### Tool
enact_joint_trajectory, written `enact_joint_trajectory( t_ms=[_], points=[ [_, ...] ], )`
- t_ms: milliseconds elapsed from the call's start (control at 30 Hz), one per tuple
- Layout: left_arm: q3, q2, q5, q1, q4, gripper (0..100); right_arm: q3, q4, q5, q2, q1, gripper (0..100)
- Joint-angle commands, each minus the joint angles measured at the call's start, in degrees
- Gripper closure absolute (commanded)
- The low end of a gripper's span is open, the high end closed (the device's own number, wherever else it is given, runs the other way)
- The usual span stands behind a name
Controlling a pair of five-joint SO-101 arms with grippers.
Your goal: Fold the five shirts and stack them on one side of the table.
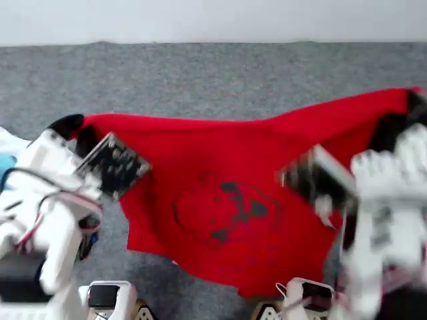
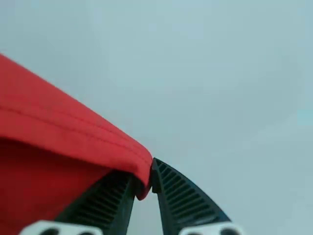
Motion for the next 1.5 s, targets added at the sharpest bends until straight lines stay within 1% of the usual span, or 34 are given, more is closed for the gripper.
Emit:
enact_joint_trajectory(
  t_ms=[0, 67, 167, 333, 433, 500, 567, 733, 900, 1033, 1233, 1333, 1467],
  points=[
    [8.48, -0.44, 0.62, -0.35, -12.75, 99, 6.77, -8.4, -1.32, 2.42, -3.3, 98.8],
    [13.23, -0.26, 0.62, -1.23, -18.99, 99, 11.87, -15.34, -2.9, 3.3, -4.18, 98.8],
    [21.32, -0.26, 0.44, -1.67, -28.66, 99, 18.81, -25.27, -3.25, 5.49, -5.05, 98.8],
    [31.87, 0.7, -5.27, -1.23, -40.62, 99, 24.79, -39.43, -2.99, 11.82, -5.67, 98.8],
    [33.27, 6.15, -7.12, -1.67, -46.07, 99, 24.7, -44.62, -2.99, 17.27, -5.67, 98.8],
    [31.6, 11.16, -8.0, -1.76, -48.35, 99, 24.7, -48.66, -2.9, 20.88, -5.76, 98.8],
    [28.09, 16.79, -8.0, -1.67, -49.41, 99, 24.7, -52.53, -2.55, 24.31, -5.76, 98.8],
    [15.78, 31.82, -8.0, -1.49, -49.23, 99, 24.62, -61.23, 1.85, 31.96, -7.16, 98.8],
    [4.7, 44.31, -8.09, -1.67, -49.14, 99, 22.07, -69.14, 1.85, 39.69, -7.6, 98.8],
    [-4.35, 51.87, -8.26, -1.41, -49.14, 99, 13.63, -70.2, 1.67, 46.64, -7.43, 98.8],
    [-15.6, 59.34, -8.26, -1.23, -49.14, 99, -0.88, -69.93, 1.67, 56.57, -7.69, 98.8],
    [-17.89, 61.36, -8.26, -1.23, -49.05, 99, -6.24, -69.93, 1.76, 60.79, -7.78, 98.8],
    [-17.98, 62.59, -8.26, -1.23, -49.05, 99, -9.32, -69.93, 1.85, 63.78, -7.78, 98.8]
  ],
)
